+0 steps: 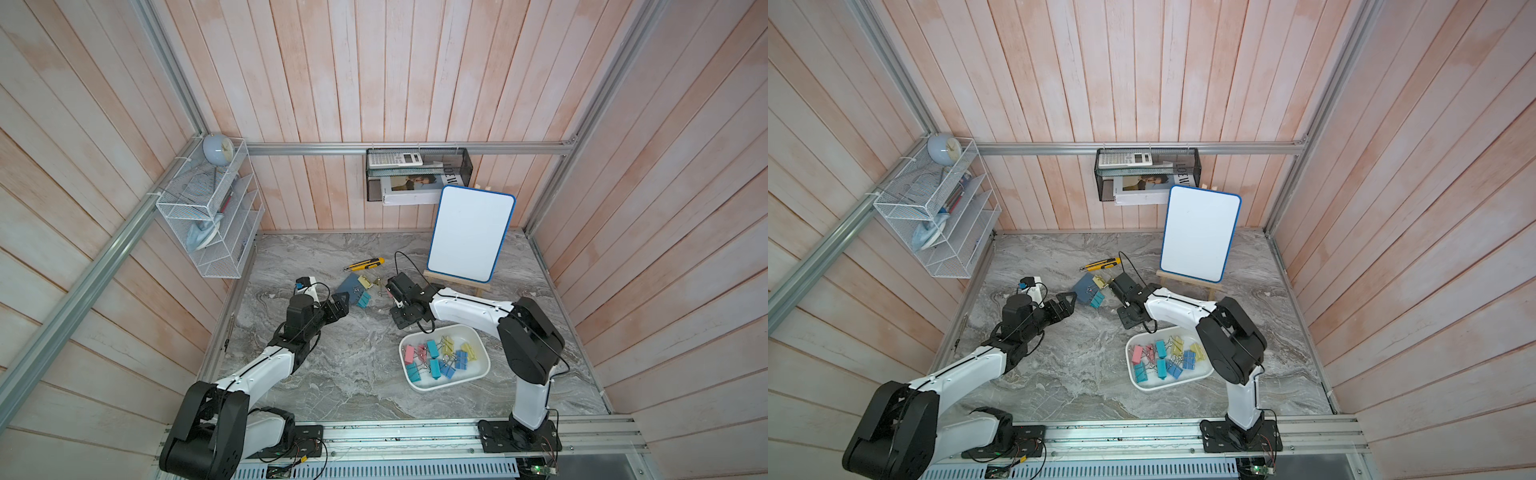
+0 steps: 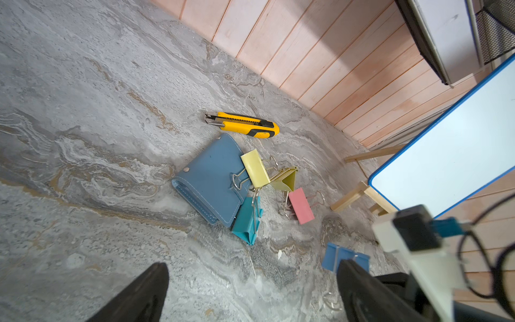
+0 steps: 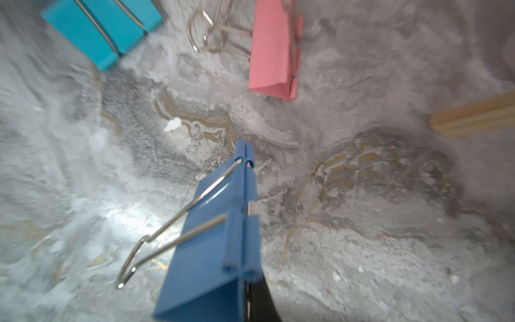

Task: Put the binder clips in the storage box
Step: Pick up the binder clip at the center of the board, then place the binder clip in the storage box.

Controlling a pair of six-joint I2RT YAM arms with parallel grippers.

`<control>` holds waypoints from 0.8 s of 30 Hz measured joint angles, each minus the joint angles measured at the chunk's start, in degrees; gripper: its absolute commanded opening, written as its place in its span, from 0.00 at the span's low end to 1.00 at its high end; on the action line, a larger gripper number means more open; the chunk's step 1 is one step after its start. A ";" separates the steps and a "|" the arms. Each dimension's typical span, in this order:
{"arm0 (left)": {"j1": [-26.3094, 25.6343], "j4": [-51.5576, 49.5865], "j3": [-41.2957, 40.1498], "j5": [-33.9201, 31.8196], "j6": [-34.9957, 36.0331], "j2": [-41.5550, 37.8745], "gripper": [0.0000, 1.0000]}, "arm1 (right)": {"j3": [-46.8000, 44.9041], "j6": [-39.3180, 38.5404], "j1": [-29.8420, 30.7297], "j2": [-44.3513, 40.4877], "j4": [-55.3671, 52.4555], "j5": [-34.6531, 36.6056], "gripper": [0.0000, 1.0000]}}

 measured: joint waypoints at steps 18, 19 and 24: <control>-1.62 0.02 0.55 1.44 -0.02 0.07 1.00 | -24.83 15.78 3.74 -45.33 -10.01 6.88 0.00; -1.84 0.00 0.68 1.44 -0.02 0.07 1.00 | -27.32 17.29 3.74 -47.10 -10.78 7.72 0.00; -2.36 -0.02 0.98 1.40 0.02 0.07 1.00 | -38.21 24.09 3.74 -52.52 -12.50 12.39 0.00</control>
